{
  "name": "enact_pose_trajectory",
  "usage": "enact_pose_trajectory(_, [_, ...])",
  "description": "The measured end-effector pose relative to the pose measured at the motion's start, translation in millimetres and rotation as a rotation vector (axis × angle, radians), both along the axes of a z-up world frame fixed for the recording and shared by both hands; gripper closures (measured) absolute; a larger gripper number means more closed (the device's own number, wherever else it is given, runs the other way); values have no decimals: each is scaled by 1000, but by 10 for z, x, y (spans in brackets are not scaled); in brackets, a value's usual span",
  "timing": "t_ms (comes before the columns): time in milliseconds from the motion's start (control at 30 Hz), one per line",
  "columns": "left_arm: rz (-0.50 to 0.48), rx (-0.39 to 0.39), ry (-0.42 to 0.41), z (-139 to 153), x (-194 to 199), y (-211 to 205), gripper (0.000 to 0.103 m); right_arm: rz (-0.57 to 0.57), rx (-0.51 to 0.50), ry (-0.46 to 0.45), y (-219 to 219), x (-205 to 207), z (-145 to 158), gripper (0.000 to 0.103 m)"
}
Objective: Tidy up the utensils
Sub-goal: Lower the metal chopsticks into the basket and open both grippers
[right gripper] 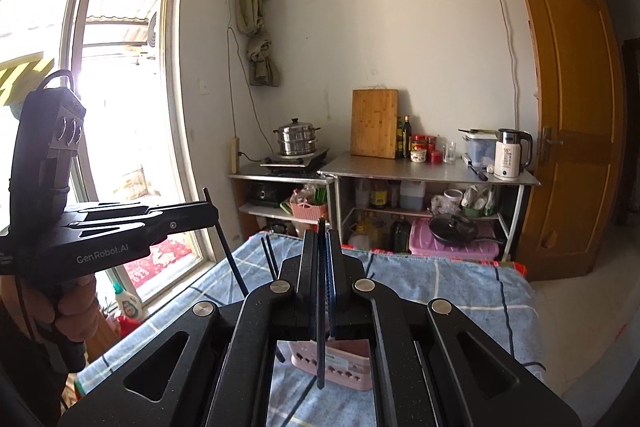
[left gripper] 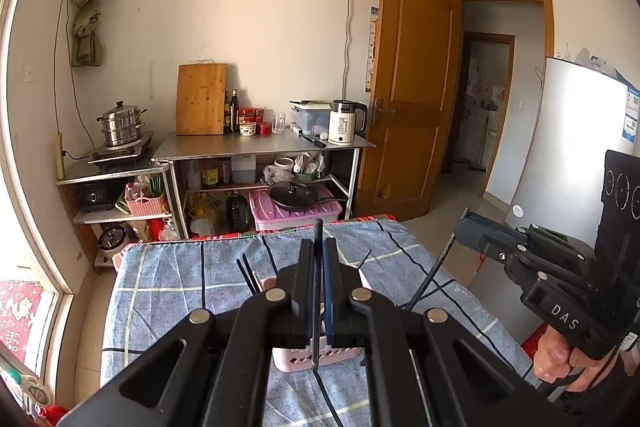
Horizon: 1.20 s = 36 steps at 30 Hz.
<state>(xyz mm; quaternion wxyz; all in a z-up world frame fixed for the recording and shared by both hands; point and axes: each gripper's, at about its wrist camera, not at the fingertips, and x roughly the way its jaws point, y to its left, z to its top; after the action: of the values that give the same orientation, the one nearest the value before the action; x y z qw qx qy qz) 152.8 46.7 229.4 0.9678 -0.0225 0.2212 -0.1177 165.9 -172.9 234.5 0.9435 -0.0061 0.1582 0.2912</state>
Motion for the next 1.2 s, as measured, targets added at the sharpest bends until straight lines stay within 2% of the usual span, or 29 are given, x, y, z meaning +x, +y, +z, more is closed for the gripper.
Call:
enact_pose_trajectory(200, [20,9,-26,122,193,64,99,5,28,-35,133,145,155,100])
enact_pose_trajectory(433, [24,-3,-14,19,436,130,99,-12,39,-35,225,374,130,100])
enact_pose_trajectory(667, [28,-6,20,-269,614,186,99,-22,34,33,272,607,-160,100])
enact_pose_trajectory(1100, [37,-36,186,-943,840,244,98,-16,-42,183,300,798,-732,99])
enact_pose_trajectory(1200, [47,-28,180,-971,795,252,92,-17,-53,193,280,789,-754,99])
